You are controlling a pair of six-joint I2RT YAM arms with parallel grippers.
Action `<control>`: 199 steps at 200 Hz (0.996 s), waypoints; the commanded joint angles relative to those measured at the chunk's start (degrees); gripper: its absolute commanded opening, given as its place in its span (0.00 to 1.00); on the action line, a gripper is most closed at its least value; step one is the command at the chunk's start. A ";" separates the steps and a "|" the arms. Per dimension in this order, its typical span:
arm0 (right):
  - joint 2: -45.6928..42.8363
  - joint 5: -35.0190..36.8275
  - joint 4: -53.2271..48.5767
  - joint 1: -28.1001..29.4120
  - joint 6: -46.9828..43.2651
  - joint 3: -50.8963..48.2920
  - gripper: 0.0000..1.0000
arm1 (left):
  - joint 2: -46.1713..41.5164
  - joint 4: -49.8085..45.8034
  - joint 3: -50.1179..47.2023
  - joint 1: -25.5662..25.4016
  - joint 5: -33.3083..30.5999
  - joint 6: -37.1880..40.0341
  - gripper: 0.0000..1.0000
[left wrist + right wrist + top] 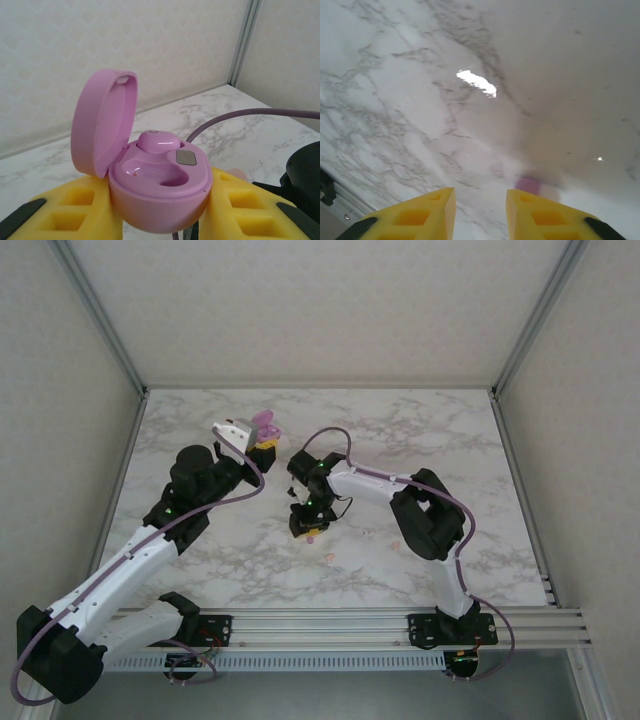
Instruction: Insert wireless bluetooth earbuds into charging case
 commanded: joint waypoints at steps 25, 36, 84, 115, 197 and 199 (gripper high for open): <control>-0.32 6.09 -2.42 0.10 -2.28 3.50 0.36 | -1.40 0.19 1.02 0.55 -0.92 0.06 0.30; 1.08 6.00 -2.82 -0.23 -3.39 4.79 0.37 | -1.46 0.26 1.04 0.55 -0.92 0.04 0.30; 6.33 3.47 -4.73 -0.47 -6.42 7.91 0.38 | -2.12 -0.29 1.21 0.55 -1.01 0.08 0.30; 5.55 2.88 -5.91 -0.52 -7.46 4.65 0.38 | -2.53 -0.46 1.04 0.58 -1.18 0.07 0.30; -3.18 -0.04 -4.55 -0.48 -5.60 -5.93 0.36 | -2.25 -0.33 1.39 0.57 -0.57 -0.52 0.30; -3.31 -0.05 -4.52 -0.54 -5.51 -6.10 0.36 | -2.22 -0.30 1.39 0.56 -0.57 -0.53 0.30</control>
